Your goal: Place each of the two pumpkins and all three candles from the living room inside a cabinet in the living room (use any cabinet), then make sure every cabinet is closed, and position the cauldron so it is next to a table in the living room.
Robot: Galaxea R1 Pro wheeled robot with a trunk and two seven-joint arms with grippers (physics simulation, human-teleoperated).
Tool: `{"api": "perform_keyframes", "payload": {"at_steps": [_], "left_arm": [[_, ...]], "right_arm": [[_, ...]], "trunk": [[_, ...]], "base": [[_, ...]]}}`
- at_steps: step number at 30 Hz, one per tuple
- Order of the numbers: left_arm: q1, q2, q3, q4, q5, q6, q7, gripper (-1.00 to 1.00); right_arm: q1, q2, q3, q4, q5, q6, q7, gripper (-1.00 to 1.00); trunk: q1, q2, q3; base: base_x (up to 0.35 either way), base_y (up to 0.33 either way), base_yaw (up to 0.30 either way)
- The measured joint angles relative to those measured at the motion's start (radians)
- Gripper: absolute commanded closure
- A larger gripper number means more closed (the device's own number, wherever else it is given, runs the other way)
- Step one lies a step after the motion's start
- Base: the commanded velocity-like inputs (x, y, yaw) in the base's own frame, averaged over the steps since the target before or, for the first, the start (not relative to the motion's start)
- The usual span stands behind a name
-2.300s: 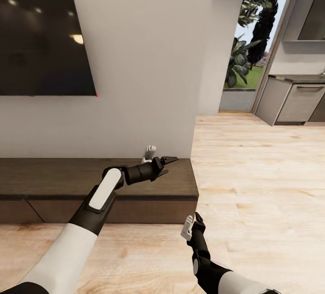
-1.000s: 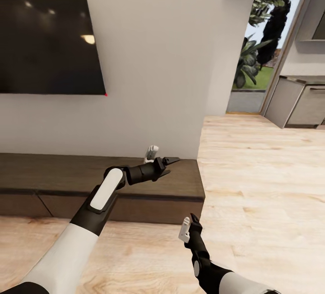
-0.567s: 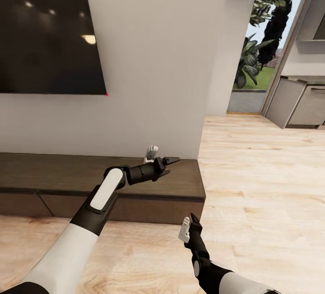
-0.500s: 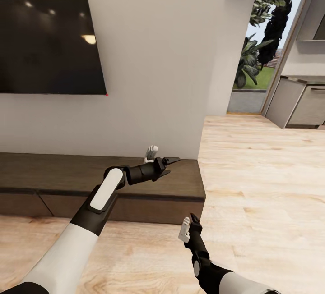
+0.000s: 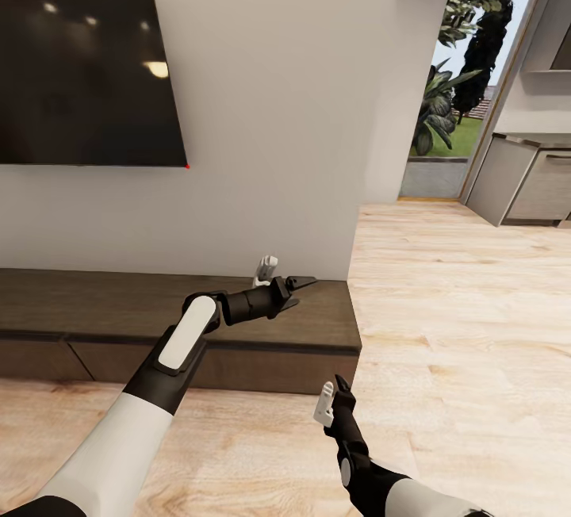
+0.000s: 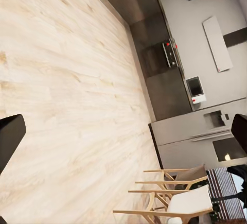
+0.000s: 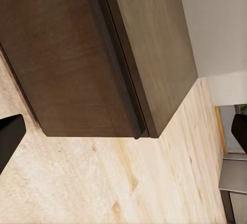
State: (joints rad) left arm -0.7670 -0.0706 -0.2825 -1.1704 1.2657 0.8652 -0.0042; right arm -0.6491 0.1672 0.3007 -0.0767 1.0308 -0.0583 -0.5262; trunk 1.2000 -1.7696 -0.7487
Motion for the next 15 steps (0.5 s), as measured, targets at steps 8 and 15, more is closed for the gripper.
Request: {"api": "perform_keyframes", "payload": {"at_steps": [8,15], "left_arm": [[0.000,0.000,0.000,0.000,0.000,0.000,0.000,-1.00],[0.000,0.000,-0.001,0.000,0.000,0.000,0.000,-1.00]], "right_arm": [[0.000,0.000,0.000,0.000,0.000,0.000,0.000,-1.00],[0.000,0.000,0.000,0.000,0.000,0.000,0.000,-1.00]], "trunk": [[0.000,0.000,0.000],[0.000,0.000,0.000]], "base": [[0.000,0.000,0.000],[0.000,0.000,0.000]]}}
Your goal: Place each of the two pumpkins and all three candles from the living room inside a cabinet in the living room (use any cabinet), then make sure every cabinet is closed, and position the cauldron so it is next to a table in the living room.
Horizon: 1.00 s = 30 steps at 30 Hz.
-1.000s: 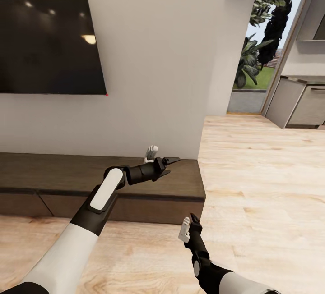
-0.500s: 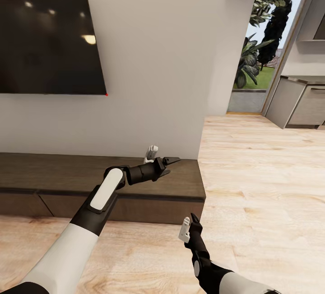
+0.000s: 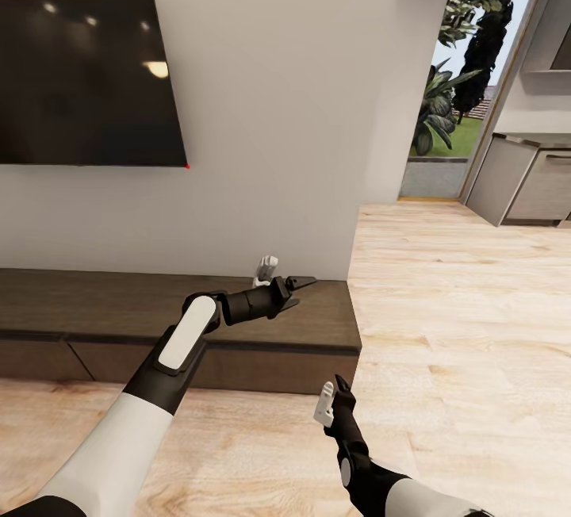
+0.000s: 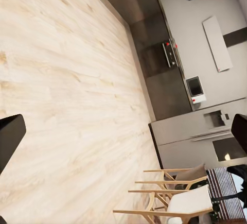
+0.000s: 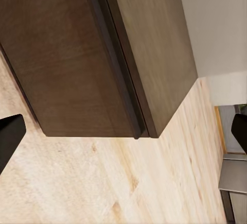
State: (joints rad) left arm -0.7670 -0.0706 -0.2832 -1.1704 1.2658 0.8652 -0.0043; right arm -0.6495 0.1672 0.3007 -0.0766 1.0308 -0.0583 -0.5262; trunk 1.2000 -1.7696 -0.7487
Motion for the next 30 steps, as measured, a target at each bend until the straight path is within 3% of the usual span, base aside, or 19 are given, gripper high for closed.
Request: {"api": "perform_keyframes", "payload": {"at_steps": [21,30], "left_arm": [[0.000,0.000,0.000,0.000,0.001,0.000,0.000,-1.00],[0.000,0.000,-0.001,0.000,0.001,0.000,0.000,-1.00]], "right_arm": [[0.000,0.000,0.000,0.000,0.000,0.000,0.000,-1.00],[0.000,0.000,0.000,0.000,0.000,0.000,0.000,-1.00]], "trunk": [[0.000,0.000,0.000],[0.034,-0.063,-0.028]], "base": [[0.000,0.000,0.000],[0.000,0.000,0.000]]}}
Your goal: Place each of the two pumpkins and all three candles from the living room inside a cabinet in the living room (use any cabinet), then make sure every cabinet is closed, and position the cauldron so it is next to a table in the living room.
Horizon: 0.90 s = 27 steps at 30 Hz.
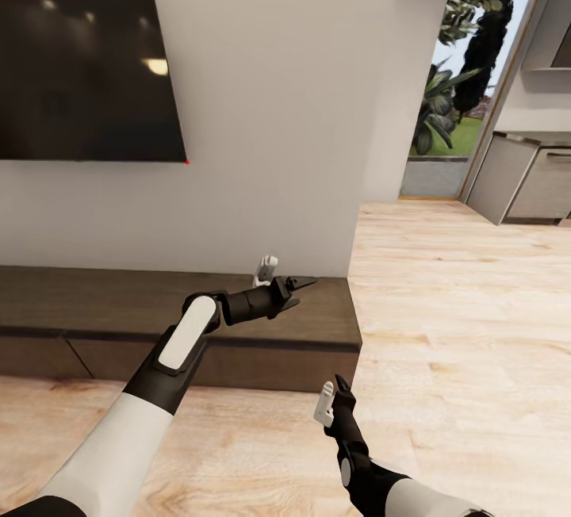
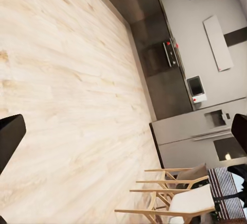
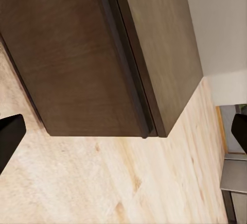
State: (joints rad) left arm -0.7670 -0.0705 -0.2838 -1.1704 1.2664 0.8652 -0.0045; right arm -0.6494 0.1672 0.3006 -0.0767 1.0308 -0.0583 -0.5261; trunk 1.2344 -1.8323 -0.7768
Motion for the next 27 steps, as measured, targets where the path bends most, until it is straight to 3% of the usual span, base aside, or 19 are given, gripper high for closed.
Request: {"api": "perform_keyframes", "payload": {"at_steps": [9,27], "left_arm": [[0.000,-0.017,-0.004,0.000,-0.001,0.000,0.001,-1.00],[0.000,-0.018,-0.005,0.000,-0.001,0.000,0.001,-1.00]], "right_arm": [[0.000,0.000,0.000,-0.001,0.000,0.000,-0.001,-1.00],[0.000,0.000,0.000,-0.005,0.000,0.000,-0.002,-1.00]], "trunk": [[0.035,-0.063,-0.028],[0.104,-0.189,-0.085]], "base": [[0.000,0.000,0.000],[0.000,0.000,0.000]]}}
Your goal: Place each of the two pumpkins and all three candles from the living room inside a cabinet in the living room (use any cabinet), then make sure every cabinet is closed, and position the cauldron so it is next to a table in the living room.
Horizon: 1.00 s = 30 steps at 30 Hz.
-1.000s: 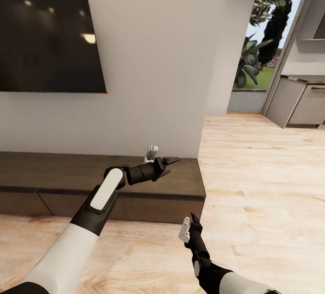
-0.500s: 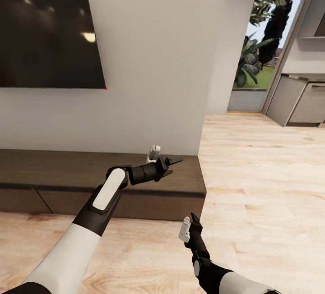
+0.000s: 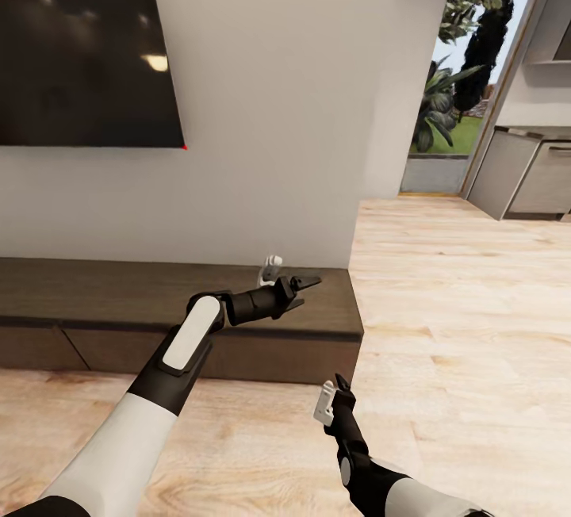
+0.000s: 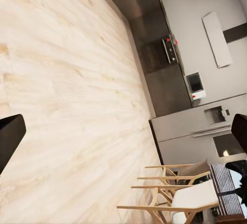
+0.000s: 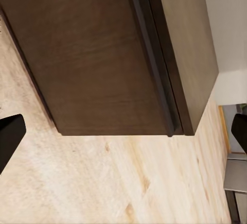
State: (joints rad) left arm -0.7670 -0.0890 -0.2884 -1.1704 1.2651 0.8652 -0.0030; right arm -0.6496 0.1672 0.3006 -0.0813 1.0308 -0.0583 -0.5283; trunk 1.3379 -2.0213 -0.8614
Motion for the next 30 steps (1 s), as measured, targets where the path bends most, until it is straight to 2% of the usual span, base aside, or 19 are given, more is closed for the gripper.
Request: {"api": "perform_keyframes", "payload": {"at_steps": [20,30], "left_arm": [[0.000,0.000,-0.001,0.000,0.000,0.000,0.000,-1.00],[0.000,-0.008,-0.002,-0.001,0.000,0.000,-0.001,-1.00]], "right_arm": [[0.000,0.000,0.000,0.000,0.000,0.000,0.000,-1.00],[-0.001,0.000,0.001,-0.004,0.000,0.007,-0.003,-1.00]], "trunk": [[0.077,-0.140,-0.063],[0.115,-0.210,-0.094]], "base": [[0.000,0.000,0.000],[0.000,0.000,0.000]]}}
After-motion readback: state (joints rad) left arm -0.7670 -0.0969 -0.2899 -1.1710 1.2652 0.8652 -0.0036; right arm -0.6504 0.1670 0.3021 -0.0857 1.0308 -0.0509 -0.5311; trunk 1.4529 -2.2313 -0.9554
